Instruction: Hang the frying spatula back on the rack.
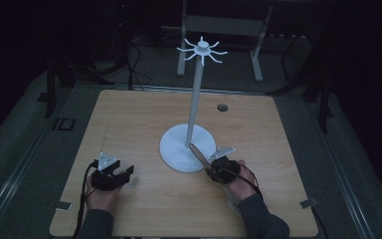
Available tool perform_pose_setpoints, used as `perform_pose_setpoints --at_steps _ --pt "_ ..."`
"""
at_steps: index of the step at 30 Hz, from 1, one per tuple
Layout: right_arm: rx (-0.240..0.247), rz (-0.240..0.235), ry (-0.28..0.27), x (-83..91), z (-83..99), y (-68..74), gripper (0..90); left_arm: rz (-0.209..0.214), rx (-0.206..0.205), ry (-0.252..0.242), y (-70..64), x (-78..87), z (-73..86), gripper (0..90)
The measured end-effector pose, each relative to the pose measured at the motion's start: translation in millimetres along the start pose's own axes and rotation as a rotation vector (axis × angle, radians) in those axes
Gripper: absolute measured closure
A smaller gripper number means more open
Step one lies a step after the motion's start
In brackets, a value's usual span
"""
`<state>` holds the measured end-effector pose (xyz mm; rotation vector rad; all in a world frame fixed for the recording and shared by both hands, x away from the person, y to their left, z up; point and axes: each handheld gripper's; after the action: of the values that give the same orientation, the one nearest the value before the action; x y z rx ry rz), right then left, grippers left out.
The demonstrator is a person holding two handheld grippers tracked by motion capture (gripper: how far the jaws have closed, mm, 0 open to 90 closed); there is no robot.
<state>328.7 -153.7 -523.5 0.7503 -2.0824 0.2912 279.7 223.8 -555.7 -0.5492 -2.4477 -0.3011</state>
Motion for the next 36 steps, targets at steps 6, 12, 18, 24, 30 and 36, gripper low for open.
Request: perform_pose_setpoints --at_steps 6,12,18,24,30,36 --pt "-0.006 -0.002 -0.051 12.4 1.1 -0.4 74.5 -0.001 -0.002 0.001 -0.5 0.2 0.0 40.6" --pt "-0.038 -0.001 -0.112 24.5 1.5 -4.9 74.5 -0.002 0.001 -0.001 -0.3 0.2 -0.1 40.6" --pt "-0.06 -0.001 -0.161 34.9 1.9 -9.2 74.4 -0.002 0.0 -0.001 -0.4 0.3 -0.1 40.6" --pt "-0.081 -0.002 -0.214 44.5 2.1 -12.9 74.5 -0.002 0.0 -0.001 -0.3 0.3 -0.1 40.6" --pt "-0.083 -0.006 -0.267 52.3 1.7 -13.9 74.5 -0.003 0.0 -0.001 -0.5 0.4 -0.1 40.6" --pt "-0.081 -0.012 -0.305 58.4 0.6 -13.6 74.5 -0.003 -0.001 0.0 -0.5 0.3 -0.1 40.5"
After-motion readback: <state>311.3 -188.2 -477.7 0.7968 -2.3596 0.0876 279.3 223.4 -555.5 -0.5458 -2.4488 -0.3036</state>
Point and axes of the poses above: each handheld gripper's, and its own axes: x roughly backward along the jaws, z roughly out of its underside, y roughly to its left, and after that the axes turned 13 degrees about -x, right-handed
